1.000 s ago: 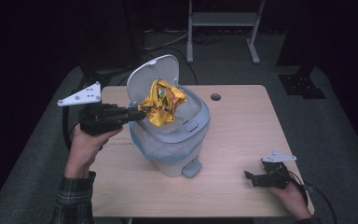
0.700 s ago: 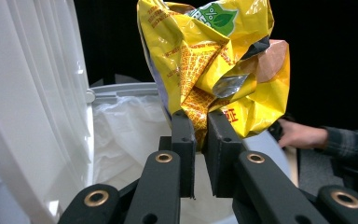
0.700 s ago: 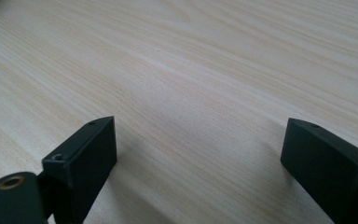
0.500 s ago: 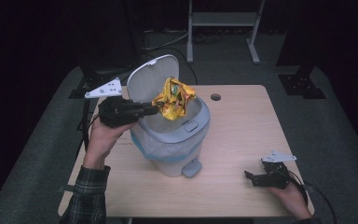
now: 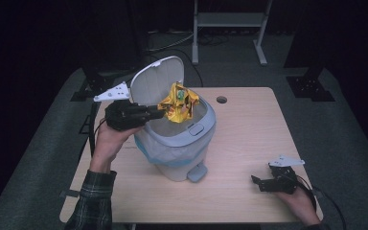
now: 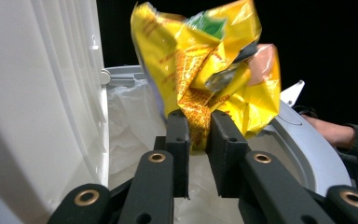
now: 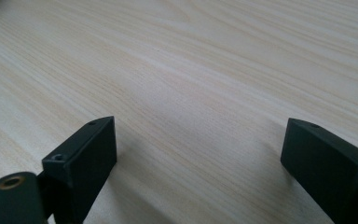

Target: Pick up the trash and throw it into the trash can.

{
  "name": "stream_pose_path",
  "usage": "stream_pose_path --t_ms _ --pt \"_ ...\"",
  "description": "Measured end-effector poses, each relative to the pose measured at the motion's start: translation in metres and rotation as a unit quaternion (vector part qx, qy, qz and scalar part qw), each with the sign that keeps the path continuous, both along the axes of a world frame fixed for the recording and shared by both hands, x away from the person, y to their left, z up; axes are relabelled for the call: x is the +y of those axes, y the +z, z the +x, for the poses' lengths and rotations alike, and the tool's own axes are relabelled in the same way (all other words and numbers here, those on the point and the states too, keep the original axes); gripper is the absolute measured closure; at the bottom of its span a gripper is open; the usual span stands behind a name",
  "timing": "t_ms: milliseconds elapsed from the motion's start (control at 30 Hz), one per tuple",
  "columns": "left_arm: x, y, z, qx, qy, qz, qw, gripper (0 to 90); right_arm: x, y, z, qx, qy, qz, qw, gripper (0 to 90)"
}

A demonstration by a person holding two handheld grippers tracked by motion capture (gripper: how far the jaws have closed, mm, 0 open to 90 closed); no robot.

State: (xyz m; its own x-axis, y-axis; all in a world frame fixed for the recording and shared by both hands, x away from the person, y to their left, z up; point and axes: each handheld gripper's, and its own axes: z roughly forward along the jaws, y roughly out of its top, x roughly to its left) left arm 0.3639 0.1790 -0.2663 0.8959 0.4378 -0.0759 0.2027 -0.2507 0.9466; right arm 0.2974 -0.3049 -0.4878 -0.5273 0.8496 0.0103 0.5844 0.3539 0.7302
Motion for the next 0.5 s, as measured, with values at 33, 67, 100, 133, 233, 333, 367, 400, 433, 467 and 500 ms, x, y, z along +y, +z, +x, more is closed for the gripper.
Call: stream_pose_path --t_ms 33,67,100,133,233,333,367,400,433,467,500 --pt "0.0003 -0.0001 0.0 0.0 0.0 -0.001 1.0 76.7 0.0 0.0 0.0 0.0 0.0 0.0 1.0 9.2" --pt "0.0006 -0.0002 -0.0001 0.0 -0.001 -0.003 1.0 76.7 0.0 0.0 0.0 0.0 0.0 0.0 1.0 9.2" --pt "0.0008 -0.0003 -0.0003 -0.001 0.0 -0.004 1.0 76.6 0.0 0.0 0.0 0.0 0.0 0.0 1.0 9.2" --pt "0.0011 -0.0004 -0.0005 0.0 0.0 -0.006 1.0 76.0 0.0 0.0 0.0 0.0 0.0 0.0 1.0 9.2" --pt "0.0007 -0.0005 -0.0013 -0.003 0.002 -0.006 1.0 74.3 0.0 0.0001 0.0 0.001 0.0 0.0 1.0 9.2" --pt "0.0005 0.0004 -0.0033 -0.005 0.002 -0.007 1.0 71.8 -0.0001 0.0001 0.0 0.0 0.0 0.0 1.0 9.2" --pt "0.0008 0.001 -0.0039 -0.007 0.002 -0.006 1.0 70.7 0.0 0.0001 0.0 0.001 0.0 0.0 1.0 9.2" --pt "0.0008 0.001 -0.0039 -0.007 0.002 -0.006 1.0 69.2 0.0 0.0001 0.0 0.001 0.0 0.0 1.0 9.2" --pt "0.0007 0.0018 -0.005 -0.008 0.003 -0.009 0.9999 68.2 0.0 0.0 0.0 0.0 0.0 0.0 1.0 9.2" --pt "0.0016 0.004 -0.0066 -0.01 0.005 -0.007 0.9999 68.0 0.0 0.0 -0.0001 0.0 0.0 0.0 1.0 9.2" --pt "0.0016 0.004 -0.0066 -0.01 0.005 -0.007 0.9999 66.9 0.0 0.0 -0.0001 0.0 0.0 0.0 1.0 9.2"
